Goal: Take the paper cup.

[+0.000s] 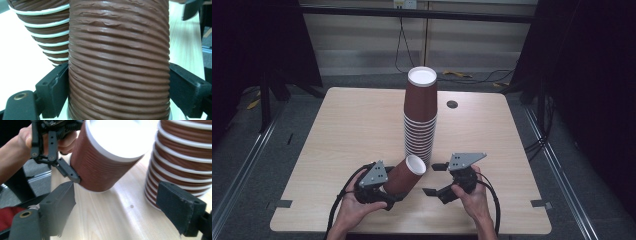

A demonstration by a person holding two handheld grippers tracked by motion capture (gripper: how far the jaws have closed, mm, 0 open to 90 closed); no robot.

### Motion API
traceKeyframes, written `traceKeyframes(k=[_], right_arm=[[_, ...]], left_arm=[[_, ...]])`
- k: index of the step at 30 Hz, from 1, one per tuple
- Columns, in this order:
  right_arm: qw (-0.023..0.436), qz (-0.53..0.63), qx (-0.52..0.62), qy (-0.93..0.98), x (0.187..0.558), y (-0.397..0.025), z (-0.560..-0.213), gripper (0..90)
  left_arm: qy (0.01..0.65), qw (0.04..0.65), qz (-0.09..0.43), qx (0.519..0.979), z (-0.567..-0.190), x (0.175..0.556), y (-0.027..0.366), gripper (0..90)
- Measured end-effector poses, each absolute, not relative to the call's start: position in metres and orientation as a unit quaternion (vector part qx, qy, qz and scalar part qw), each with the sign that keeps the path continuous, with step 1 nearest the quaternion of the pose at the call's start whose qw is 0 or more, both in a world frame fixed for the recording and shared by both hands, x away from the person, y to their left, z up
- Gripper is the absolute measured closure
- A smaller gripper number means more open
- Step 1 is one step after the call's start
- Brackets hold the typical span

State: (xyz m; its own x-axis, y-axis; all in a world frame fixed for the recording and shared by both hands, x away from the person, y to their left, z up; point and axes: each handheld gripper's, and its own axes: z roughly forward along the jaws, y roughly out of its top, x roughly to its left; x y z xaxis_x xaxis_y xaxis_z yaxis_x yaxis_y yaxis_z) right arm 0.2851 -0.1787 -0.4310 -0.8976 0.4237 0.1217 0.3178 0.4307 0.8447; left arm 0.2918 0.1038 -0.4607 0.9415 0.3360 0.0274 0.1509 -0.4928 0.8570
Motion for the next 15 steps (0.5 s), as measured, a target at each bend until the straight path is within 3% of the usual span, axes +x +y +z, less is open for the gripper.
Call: traceKeyframes(k=[15], right_arm=[[0.032,0.427,0.209,0.879,0.2938,-0.1734,-0.429,16.2]], left_arm=[[0.12,0.44,0.085,0.886,-0.4541,0.2935,0.0961,13.2]])
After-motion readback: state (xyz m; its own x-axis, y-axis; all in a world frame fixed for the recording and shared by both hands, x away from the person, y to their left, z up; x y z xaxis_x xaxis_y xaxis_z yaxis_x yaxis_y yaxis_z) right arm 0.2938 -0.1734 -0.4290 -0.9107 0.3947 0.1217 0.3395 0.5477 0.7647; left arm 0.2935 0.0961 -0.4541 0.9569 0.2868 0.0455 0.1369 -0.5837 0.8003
